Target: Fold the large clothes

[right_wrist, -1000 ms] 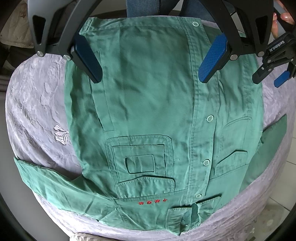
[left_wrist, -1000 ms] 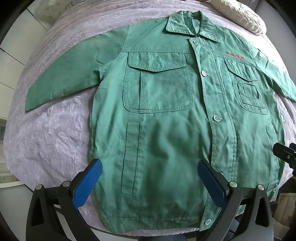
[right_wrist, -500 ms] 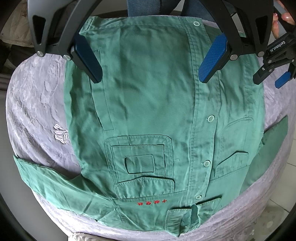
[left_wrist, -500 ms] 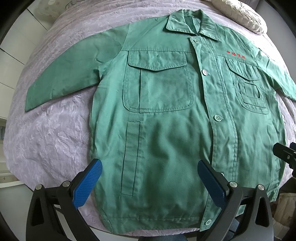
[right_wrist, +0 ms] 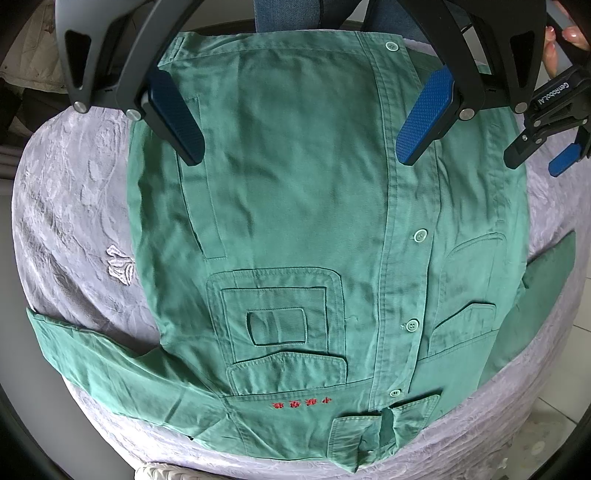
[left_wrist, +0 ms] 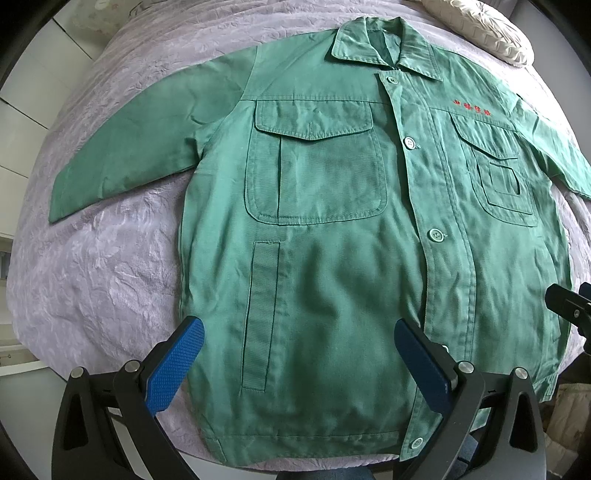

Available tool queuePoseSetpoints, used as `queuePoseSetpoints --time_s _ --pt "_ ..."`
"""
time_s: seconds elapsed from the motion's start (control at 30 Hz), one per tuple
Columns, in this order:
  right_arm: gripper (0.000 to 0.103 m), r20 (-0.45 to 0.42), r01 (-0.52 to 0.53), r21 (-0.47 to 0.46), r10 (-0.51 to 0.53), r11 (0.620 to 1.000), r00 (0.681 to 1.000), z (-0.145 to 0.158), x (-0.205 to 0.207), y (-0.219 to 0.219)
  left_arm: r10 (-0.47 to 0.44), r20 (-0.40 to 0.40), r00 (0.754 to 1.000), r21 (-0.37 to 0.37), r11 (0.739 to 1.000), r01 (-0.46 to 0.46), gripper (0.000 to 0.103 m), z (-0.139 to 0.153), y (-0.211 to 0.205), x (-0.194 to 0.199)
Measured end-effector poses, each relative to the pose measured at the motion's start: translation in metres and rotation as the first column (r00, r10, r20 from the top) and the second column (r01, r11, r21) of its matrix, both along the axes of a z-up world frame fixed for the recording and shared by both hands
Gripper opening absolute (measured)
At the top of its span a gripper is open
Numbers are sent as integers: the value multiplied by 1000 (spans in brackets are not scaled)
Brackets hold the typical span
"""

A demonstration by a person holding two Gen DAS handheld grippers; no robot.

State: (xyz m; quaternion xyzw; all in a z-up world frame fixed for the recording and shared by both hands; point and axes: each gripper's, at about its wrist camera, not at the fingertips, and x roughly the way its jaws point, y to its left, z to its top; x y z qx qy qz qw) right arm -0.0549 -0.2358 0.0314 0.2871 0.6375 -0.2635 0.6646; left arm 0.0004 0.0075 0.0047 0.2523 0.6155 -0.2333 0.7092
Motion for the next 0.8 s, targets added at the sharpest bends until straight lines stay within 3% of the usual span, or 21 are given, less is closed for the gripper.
queuePoseSetpoints --time_s 0.8 --pt "103 -3 -6 -1 6 1000 1000 -2 3 0 0 0 1000 2 1000 0 103 -1 -2 1"
